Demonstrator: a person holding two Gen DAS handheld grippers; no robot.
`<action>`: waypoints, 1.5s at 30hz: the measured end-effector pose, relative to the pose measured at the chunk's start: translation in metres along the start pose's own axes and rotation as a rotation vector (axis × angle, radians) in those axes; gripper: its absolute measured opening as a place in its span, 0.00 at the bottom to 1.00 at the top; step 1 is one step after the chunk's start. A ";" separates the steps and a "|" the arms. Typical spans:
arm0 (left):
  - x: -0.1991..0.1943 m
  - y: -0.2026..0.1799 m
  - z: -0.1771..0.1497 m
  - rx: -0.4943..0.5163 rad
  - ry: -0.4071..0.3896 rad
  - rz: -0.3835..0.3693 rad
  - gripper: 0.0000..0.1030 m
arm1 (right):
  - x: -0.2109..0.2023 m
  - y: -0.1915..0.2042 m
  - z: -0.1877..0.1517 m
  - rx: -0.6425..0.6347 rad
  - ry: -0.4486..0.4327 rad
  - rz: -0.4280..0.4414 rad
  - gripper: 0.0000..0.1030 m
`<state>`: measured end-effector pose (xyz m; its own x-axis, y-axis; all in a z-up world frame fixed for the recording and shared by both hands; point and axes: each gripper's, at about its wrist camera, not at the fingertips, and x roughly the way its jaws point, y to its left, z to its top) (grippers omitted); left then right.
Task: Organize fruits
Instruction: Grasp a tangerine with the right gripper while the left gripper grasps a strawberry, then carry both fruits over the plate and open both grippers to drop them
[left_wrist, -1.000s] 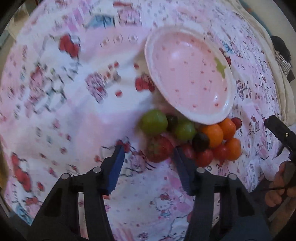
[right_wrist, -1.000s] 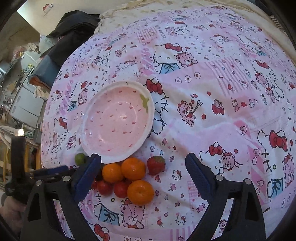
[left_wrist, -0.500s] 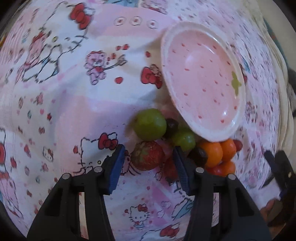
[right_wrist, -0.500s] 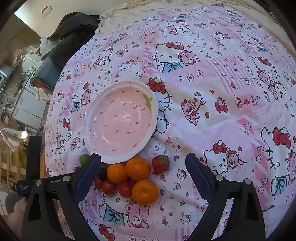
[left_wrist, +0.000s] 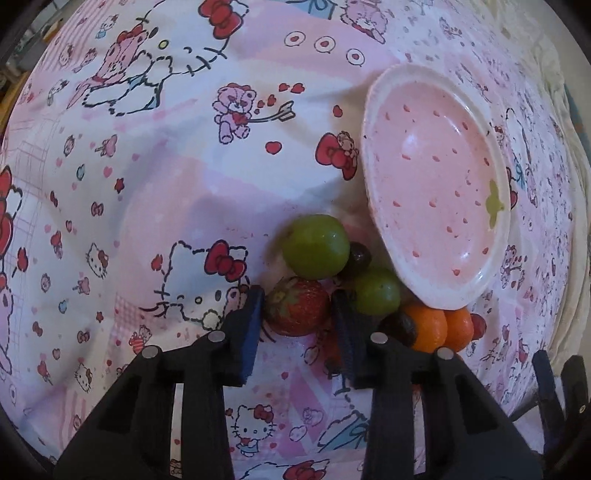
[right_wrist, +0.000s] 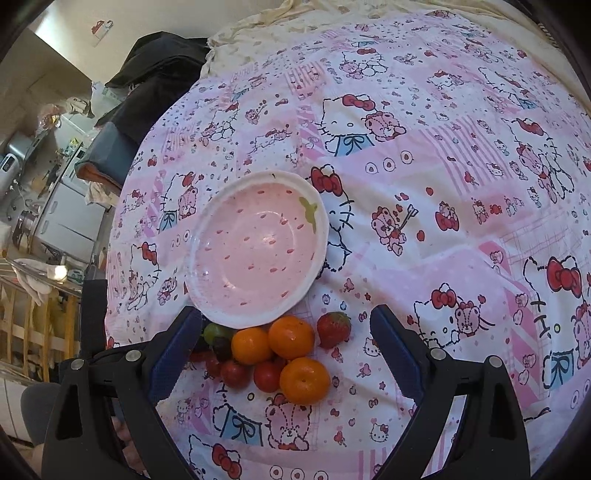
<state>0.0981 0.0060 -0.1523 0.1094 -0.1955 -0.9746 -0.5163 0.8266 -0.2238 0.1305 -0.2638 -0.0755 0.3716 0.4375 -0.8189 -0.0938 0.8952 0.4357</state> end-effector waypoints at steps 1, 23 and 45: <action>0.000 0.000 -0.002 0.007 -0.002 -0.001 0.30 | 0.000 0.000 0.000 0.000 -0.001 -0.001 0.91; -0.066 0.023 -0.010 0.164 -0.053 -0.123 0.26 | 0.064 0.005 -0.046 -0.195 0.303 -0.098 0.53; -0.099 -0.030 0.045 0.427 -0.229 -0.010 0.27 | 0.020 0.024 0.026 -0.188 0.043 0.050 0.44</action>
<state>0.1411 0.0239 -0.0496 0.3211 -0.1228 -0.9391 -0.1245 0.9775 -0.1704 0.1601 -0.2355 -0.0718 0.3226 0.4817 -0.8148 -0.2832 0.8705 0.4024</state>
